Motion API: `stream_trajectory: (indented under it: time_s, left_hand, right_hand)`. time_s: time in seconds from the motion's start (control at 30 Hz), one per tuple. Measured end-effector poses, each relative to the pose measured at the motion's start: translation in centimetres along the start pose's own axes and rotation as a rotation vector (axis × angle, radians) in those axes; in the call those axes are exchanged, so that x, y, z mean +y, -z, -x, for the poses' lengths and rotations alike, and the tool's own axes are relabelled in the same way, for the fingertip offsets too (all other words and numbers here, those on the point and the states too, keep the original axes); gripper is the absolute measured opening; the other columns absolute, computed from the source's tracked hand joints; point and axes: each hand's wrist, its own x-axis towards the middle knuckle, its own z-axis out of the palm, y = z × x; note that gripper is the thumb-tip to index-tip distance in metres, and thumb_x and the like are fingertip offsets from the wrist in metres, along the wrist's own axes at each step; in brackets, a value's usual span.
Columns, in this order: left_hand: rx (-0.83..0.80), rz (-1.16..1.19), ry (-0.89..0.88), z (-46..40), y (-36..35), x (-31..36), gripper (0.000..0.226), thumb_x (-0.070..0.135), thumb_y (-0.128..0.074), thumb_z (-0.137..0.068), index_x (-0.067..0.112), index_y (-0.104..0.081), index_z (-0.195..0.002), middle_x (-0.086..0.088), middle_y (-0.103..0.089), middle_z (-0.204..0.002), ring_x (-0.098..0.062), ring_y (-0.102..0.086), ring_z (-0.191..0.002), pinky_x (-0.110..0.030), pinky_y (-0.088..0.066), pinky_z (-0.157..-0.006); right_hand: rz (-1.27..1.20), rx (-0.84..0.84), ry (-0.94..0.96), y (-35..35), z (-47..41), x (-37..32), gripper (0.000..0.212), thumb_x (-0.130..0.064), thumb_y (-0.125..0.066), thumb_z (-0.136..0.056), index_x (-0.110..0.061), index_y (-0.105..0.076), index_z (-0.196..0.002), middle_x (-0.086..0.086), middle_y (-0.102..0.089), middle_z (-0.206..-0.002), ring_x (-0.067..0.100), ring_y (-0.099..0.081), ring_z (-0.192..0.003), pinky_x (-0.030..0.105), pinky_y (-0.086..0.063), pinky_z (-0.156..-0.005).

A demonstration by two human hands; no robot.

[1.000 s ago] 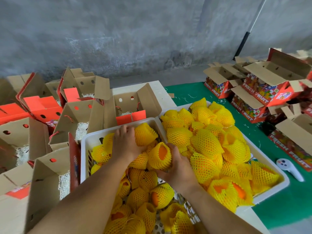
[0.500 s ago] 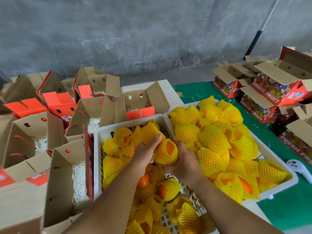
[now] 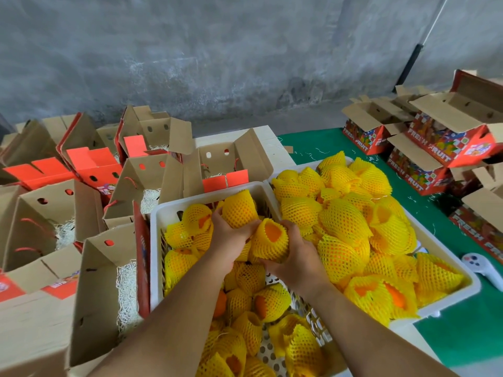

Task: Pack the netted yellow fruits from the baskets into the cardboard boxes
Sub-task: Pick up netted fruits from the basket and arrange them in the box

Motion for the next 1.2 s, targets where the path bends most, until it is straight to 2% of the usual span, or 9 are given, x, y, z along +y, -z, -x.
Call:
stream_trajectory:
  time_s: [0.23,0.43,0.5,0.6,0.7,0.83,0.97,1.07,1.2]
  left_hand:
    - [0.043,-0.042,-0.087,2.8,1.8,-2.0,0.105,0.04,-0.093,-0.072,0.031,-0.028,-0.154,-0.001,-0.051,-0.141,-0.028,-0.055,-0.126,-0.054,-0.053,-0.103]
    - [-0.006,0.023,-0.014,6.8,3.5,-3.5,0.09,0.04,-0.091,-0.075,0.027,-0.039,-0.148,-0.004,-0.063,-0.129,-0.026,-0.07,-0.105,-0.03,-0.055,-0.064]
    - [-0.076,0.048,0.01,8.1,5.0,-3.5,0.09,0.043,-0.092,-0.074,0.029,-0.041,-0.147,-0.002,-0.068,-0.123,-0.018,-0.074,-0.093,-0.031,-0.06,-0.07]
    - [-0.149,-0.048,-0.014,10.2,7.8,-3.0,0.108,0.056,-0.092,-0.065,0.038,-0.032,-0.153,0.004,-0.055,-0.14,-0.021,-0.064,-0.118,-0.044,-0.055,-0.1]
    - [-0.092,-0.112,-0.046,12.6,10.5,-2.4,0.111,0.063,-0.09,-0.056,0.042,-0.034,-0.15,0.007,-0.052,-0.138,-0.021,-0.058,-0.121,-0.042,-0.051,-0.1]
    - [-0.069,0.223,-0.054,15.9,15.9,-2.3,0.096,0.047,-0.097,-0.052,0.044,-0.049,-0.134,-0.002,-0.061,-0.135,-0.027,-0.069,-0.116,-0.046,-0.061,-0.092]
    - [0.012,0.602,-0.041,19.5,23.0,-2.8,0.072,0.034,-0.083,-0.074,0.03,-0.053,-0.14,-0.007,-0.067,-0.132,-0.028,-0.071,-0.113,-0.047,-0.061,-0.084]
    - [0.045,0.713,-0.1,22.8,30.7,-3.6,0.056,0.031,-0.069,-0.084,0.021,-0.055,-0.137,-0.008,-0.072,-0.125,-0.025,-0.073,-0.107,-0.044,-0.062,-0.076]
    - [0.141,0.545,-0.121,27.3,43.1,-5.9,0.049,0.031,-0.078,-0.088,0.027,-0.056,-0.132,-0.006,-0.072,-0.127,-0.025,-0.072,-0.111,-0.042,-0.062,-0.08]
  right_hand:
    - [0.009,0.005,-0.03,0.2,0.0,-0.2,0.097,-0.075,-0.073,-0.058,-0.043,-0.032,-0.139,-0.011,-0.069,-0.107,0.022,-0.071,-0.098,0.04,-0.061,-0.078]
    - [0.125,-0.052,0.072,0.5,0.4,-0.6,0.1,-0.069,-0.076,-0.064,-0.034,-0.032,-0.147,-0.002,-0.067,-0.126,0.029,-0.065,-0.114,0.047,-0.056,-0.092]
    - [0.216,-0.065,0.162,0.6,0.7,-0.4,0.096,-0.064,-0.078,-0.067,-0.032,-0.035,-0.146,-0.004,-0.065,-0.13,0.028,-0.061,-0.122,0.049,-0.044,-0.106]
    - [0.283,-0.057,0.262,0.5,2.1,-1.8,0.093,-0.064,-0.072,-0.063,-0.031,-0.037,-0.143,-0.005,-0.064,-0.129,0.024,-0.057,-0.125,0.04,-0.023,-0.112]
    - [0.124,-0.156,0.299,-0.2,3.5,-5.6,0.096,-0.059,-0.077,-0.066,-0.024,-0.04,-0.147,0.002,-0.063,-0.13,0.023,-0.053,-0.123,0.04,-0.038,-0.107]
    - [-0.085,-0.251,0.323,-2.8,5.8,-12.5,0.094,-0.024,-0.088,-0.076,-0.031,-0.031,-0.151,-0.005,-0.059,-0.132,-0.009,-0.06,-0.108,0.011,-0.048,-0.084]
    - [-0.267,-0.275,0.41,-7.4,9.3,-20.0,0.094,-0.008,-0.087,-0.076,-0.032,-0.03,-0.147,0.003,-0.05,-0.14,0.018,-0.055,-0.127,0.037,-0.049,-0.104]
    - [-0.383,-0.298,0.48,-12.4,12.3,-25.9,0.096,-0.006,-0.087,-0.075,-0.048,-0.031,-0.141,-0.015,-0.053,-0.133,0.009,-0.058,-0.122,0.027,-0.051,-0.098]
    - [-0.387,-0.362,0.498,-20.7,16.7,-33.6,0.092,-0.033,-0.089,-0.071,-0.037,-0.03,-0.14,-0.024,-0.05,-0.125,0.002,-0.06,-0.113,0.013,-0.049,-0.087]
